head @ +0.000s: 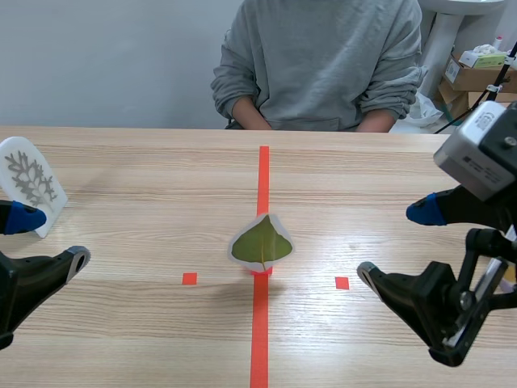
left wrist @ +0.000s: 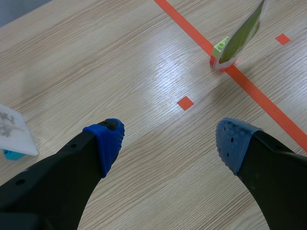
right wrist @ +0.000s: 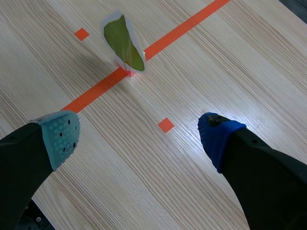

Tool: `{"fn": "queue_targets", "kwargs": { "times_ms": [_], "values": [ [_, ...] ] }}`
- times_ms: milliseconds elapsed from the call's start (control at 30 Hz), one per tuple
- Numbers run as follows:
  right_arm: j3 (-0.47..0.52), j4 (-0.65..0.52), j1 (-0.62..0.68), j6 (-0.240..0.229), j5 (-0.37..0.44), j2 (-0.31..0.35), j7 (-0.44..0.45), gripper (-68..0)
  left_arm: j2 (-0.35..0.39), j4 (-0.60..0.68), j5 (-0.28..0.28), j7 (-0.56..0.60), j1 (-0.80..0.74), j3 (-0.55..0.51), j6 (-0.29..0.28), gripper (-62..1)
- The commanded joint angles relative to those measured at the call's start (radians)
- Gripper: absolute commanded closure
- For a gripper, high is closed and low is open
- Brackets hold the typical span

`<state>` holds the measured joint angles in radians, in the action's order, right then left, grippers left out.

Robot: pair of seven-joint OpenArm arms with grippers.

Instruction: Do the leaf sorting experiment

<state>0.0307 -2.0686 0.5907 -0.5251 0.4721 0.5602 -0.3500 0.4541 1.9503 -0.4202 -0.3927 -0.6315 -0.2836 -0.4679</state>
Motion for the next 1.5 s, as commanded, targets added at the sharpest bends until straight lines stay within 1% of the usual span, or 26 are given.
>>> {"fn": "queue_targets", "kwargs": {
  "times_ms": [0,167,300,333,433,467,500,567,700,800,900,1133,1200,1467],
  "values": [
    [0.007,-0.009,-0.012,0.000,0.003,0.013,0.008,-50.4,-0.007,0.011,-0.006,0.010,0.000,0.003,0.001,-42.8],
    [0.007,0.009,-0.022,0.000,0.003,0.016,0.007,-50.3,-0.007,0.011,-0.006,0.011,0.000,0.003,0.001,-42.8],
    [0.007,0.072,-0.073,-0.001,0.004,0.028,0.005,-50.3,-0.008,0.011,-0.006,0.014,0.000,0.003,0.001,-42.8],
    [0.007,0.090,-0.090,-0.006,0.004,0.032,0.005,-50.3,-0.007,0.011,-0.006,0.014,0.000,0.003,0.001,-42.8],
    [0.003,0.153,-0.149,-0.046,0.004,0.041,0.005,-50.3,-0.008,0.011,-0.006,0.018,0.000,0.003,0.001,-42.8],
    [-0.005,0.174,-0.171,-0.051,0.004,0.047,0.005,-50.3,-0.008,0.011,-0.006,0.018,0.000,0.003,0.001,-42.8],
    [-0.017,0.197,-0.195,-0.058,0.003,0.050,0.007,-50.3,-0.008,0.011,-0.006,0.019,0.000,0.003,0.001,-42.8],
    [-0.043,0.248,-0.246,-0.087,0.003,0.052,0.008,-50.3,-0.008,0.011,-0.006,0.023,0.000,0.003,0.001,-42.8],
    [-0.124,0.363,-0.361,-0.103,-0.001,0.050,0.010,-50.3,-0.008,0.011,-0.006,0.029,0.000,0.003,0.001,-42.8],
    [-0.198,0.443,-0.447,-0.106,-0.042,0.040,0.034,-50.3,-0.008,0.011,-0.006,0.029,0.000,0.003,0.001,-42.8],
    [-0.269,0.517,-0.535,-0.126,-0.082,0.016,0.054,-50.2,-0.008,0.011,-0.006,0.029,0.000,0.003,0.001,-42.8],
    [-0.405,0.686,-0.710,-0.138,-0.135,-0.059,0.087,-49.9,-0.008,0.011,-0.006,0.029,0.000,0.003,0.001,-42.8],
    [-0.439,0.727,-0.746,-0.150,-0.146,-0.083,0.089,-49.9,-0.008,0.011,-0.006,0.029,0.000,0.003,0.001,-42.8],
    [-0.553,0.845,-0.845,-0.161,-0.213,-0.190,0.126,-49.9,-0.011,0.011,-0.006,0.030,0.000,0.003,0.001,-42.8]
  ]
}}
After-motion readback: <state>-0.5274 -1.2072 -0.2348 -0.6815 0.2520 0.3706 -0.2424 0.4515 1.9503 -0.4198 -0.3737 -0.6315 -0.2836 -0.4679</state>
